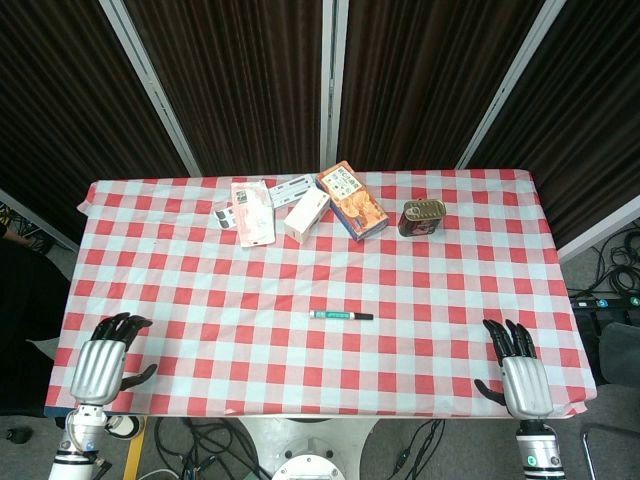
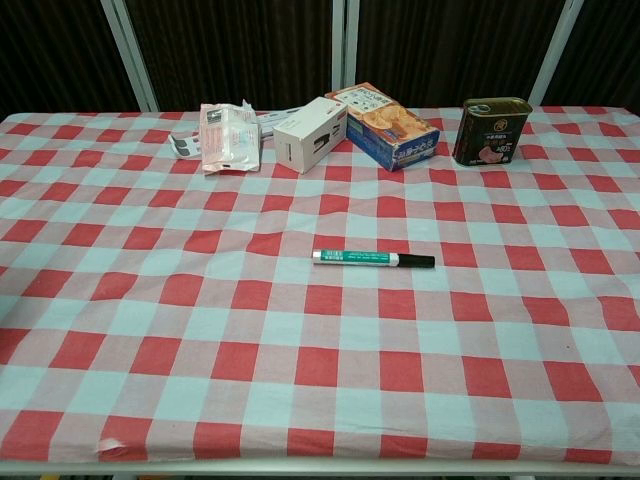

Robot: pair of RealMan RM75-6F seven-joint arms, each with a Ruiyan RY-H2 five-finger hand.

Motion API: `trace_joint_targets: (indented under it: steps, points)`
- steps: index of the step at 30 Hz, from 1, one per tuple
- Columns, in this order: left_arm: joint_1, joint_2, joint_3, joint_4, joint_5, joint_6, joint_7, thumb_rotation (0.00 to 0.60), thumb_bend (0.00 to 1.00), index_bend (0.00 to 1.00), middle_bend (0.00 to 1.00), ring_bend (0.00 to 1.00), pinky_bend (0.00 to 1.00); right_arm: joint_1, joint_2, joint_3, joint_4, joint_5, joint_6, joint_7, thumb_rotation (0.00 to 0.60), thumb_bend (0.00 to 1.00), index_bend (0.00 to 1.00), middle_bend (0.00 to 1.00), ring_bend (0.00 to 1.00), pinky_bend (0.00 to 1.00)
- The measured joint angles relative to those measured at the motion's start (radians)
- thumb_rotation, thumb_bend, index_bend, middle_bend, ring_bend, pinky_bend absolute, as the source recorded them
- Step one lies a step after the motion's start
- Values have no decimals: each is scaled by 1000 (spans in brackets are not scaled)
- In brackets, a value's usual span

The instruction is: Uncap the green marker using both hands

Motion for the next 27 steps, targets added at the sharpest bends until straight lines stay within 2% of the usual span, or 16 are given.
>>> trace_joint_targets:
  steps: [18, 22, 27]
  points:
    - [-43, 24, -25, -53, 9, -28, 45, 600, 133, 283, 270, 170, 213, 11, 23, 15, -43, -2, 8, -18, 600, 0, 76, 117, 0, 0]
    - [-72, 32, -42, -100, -5, -68, 89, 600, 134, 287, 271, 170, 244, 19, 38, 19, -64, -8, 6, -41, 600, 0, 77, 117, 0, 0]
    - [-119, 20, -81, -162, -46, -120, 200, 600, 136, 349, 289, 172, 300, 31, 59, 26, -90, -12, 0, -63, 600, 0, 77, 117, 0, 0]
